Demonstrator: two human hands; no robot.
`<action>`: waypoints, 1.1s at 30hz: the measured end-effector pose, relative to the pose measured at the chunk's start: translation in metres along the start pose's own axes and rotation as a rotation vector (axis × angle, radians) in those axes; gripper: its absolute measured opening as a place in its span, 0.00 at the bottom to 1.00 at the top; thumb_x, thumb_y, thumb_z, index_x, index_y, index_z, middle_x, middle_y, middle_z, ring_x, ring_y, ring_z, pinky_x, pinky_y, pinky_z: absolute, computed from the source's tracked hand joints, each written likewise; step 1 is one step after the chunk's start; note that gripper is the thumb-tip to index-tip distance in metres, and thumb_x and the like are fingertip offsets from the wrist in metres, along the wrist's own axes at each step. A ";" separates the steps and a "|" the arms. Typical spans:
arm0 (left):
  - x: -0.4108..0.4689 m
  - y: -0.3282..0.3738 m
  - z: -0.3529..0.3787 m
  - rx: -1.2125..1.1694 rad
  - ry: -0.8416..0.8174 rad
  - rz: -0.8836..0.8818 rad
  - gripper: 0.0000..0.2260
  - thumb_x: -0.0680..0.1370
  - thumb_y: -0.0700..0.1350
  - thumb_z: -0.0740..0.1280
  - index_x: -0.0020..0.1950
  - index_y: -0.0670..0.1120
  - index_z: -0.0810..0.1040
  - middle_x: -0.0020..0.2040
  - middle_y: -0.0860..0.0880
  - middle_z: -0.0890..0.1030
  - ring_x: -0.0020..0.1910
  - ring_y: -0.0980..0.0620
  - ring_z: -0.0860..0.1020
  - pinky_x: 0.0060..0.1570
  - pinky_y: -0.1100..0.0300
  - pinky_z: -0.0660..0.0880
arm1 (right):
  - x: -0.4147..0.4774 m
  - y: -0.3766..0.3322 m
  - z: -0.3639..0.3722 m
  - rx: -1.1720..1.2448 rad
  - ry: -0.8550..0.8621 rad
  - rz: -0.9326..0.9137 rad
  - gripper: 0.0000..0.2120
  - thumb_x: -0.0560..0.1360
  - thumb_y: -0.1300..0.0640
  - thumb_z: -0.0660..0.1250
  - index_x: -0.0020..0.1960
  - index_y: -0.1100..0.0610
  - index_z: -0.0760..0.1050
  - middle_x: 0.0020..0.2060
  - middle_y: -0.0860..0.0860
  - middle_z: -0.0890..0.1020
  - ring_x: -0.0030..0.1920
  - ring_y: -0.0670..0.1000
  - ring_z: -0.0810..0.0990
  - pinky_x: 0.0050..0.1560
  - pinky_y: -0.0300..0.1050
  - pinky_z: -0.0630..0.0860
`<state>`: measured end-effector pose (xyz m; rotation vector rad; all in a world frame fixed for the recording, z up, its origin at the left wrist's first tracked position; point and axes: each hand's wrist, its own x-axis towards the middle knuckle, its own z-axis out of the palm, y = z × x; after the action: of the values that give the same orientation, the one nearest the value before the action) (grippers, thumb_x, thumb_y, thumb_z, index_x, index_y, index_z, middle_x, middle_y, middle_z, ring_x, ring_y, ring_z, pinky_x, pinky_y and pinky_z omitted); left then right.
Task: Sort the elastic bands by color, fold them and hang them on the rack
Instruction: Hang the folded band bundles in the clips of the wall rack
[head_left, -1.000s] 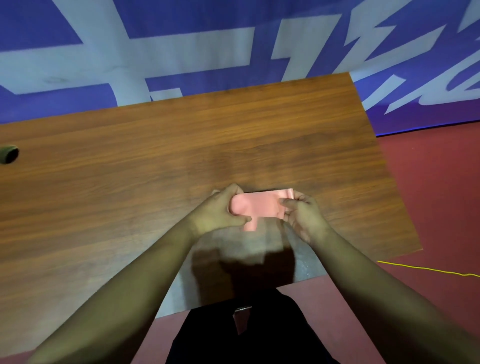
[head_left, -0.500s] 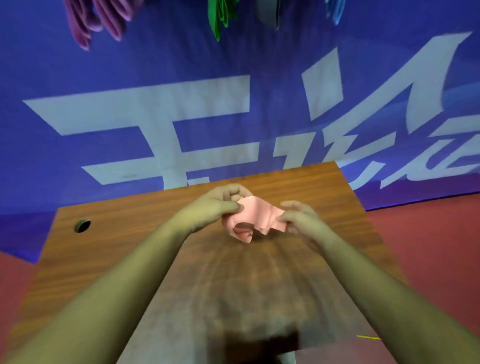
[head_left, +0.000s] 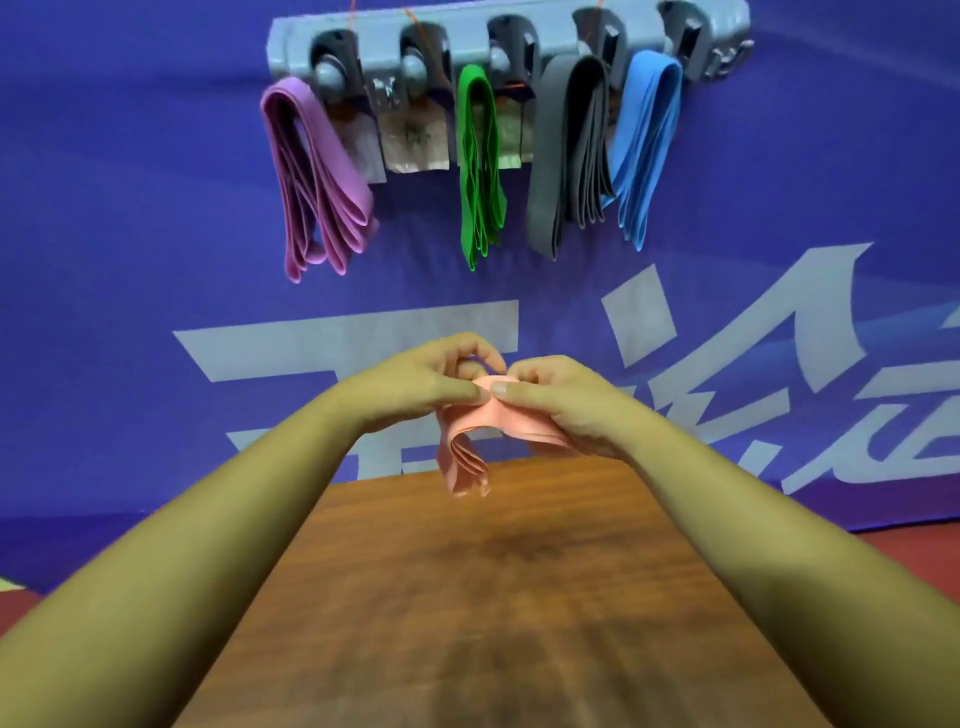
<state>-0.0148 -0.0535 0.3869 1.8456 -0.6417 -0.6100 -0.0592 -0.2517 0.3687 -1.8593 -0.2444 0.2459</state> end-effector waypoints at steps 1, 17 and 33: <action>-0.001 0.003 -0.004 0.008 0.020 -0.006 0.14 0.72 0.41 0.66 0.58 0.44 0.73 0.39 0.47 0.78 0.36 0.52 0.74 0.38 0.59 0.69 | 0.001 -0.006 -0.003 -0.047 -0.001 -0.010 0.11 0.77 0.51 0.69 0.42 0.59 0.77 0.32 0.52 0.76 0.30 0.47 0.73 0.31 0.41 0.67; -0.024 0.081 -0.048 0.026 0.103 0.163 0.05 0.74 0.42 0.65 0.47 0.41 0.77 0.41 0.45 0.78 0.42 0.48 0.76 0.50 0.53 0.72 | 0.019 -0.087 -0.042 0.046 -0.026 -0.138 0.06 0.72 0.57 0.71 0.44 0.61 0.81 0.40 0.61 0.77 0.40 0.56 0.74 0.44 0.47 0.67; -0.039 0.140 -0.104 -0.160 0.461 0.239 0.11 0.71 0.41 0.67 0.52 0.45 0.74 0.37 0.41 0.73 0.30 0.46 0.71 0.29 0.58 0.69 | 0.044 -0.187 -0.020 -0.201 0.155 -0.450 0.06 0.75 0.52 0.68 0.51 0.53 0.76 0.40 0.48 0.79 0.37 0.46 0.73 0.41 0.42 0.69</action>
<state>0.0060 -0.0017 0.5568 1.6493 -0.4772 -0.0670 -0.0194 -0.2020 0.5515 -1.9522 -0.5860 -0.2392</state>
